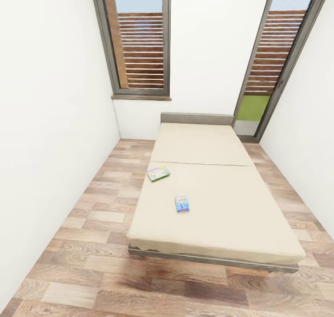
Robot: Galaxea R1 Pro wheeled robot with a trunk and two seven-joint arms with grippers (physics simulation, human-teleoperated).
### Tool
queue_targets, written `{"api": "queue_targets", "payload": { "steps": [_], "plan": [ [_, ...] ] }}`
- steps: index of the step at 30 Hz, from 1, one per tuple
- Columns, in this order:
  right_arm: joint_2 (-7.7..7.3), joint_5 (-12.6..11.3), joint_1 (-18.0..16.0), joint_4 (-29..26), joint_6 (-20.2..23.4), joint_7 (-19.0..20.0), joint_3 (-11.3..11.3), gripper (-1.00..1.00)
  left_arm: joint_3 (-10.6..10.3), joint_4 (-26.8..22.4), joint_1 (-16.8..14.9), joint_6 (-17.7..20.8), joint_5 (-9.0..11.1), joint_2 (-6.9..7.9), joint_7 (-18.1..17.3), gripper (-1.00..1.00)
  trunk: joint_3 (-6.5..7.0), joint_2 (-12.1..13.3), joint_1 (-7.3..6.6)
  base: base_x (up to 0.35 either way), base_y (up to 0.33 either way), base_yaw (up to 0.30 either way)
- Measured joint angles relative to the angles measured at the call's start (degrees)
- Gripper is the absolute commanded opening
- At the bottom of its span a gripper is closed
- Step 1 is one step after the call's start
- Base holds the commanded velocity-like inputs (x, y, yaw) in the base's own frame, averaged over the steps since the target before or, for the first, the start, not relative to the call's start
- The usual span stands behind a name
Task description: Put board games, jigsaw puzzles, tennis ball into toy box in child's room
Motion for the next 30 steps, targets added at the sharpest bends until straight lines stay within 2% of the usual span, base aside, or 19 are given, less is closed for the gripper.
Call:
{"api": "queue_targets", "payload": {
  "steps": [25, 28, 30],
  "plan": [
    [0.00, -0.1, -0.1, -0.1, 0.0, 0.1, 0.0, 1.00, 0.1, 0.0, 0.0, 0.0, 0.0, 0.10, -0.1, 1.00, 0.00, 0.0, 0.00, 0.000, 0.000, 0.000],
    [-0.07, -0.1, -0.1, -0.1, 0.0, 0.2, 0.0, 1.00, 0.2, -0.3, 0.0, 0.2, 0.1, 0.99, -1.0, 1.00, 0.00, 0.0, 0.00, 0.000, 0.000, 0.000],
    [-0.17, 0.0, -0.1, -0.5, -0.1, 0.4, 0.0, 1.00, 0.3, -0.5, 0.0, 0.5, 0.1, 2.01, -2.8, 1.00, 0.00, 0.0, 0.00, 0.000, 0.000, 0.000]
  ]
}}
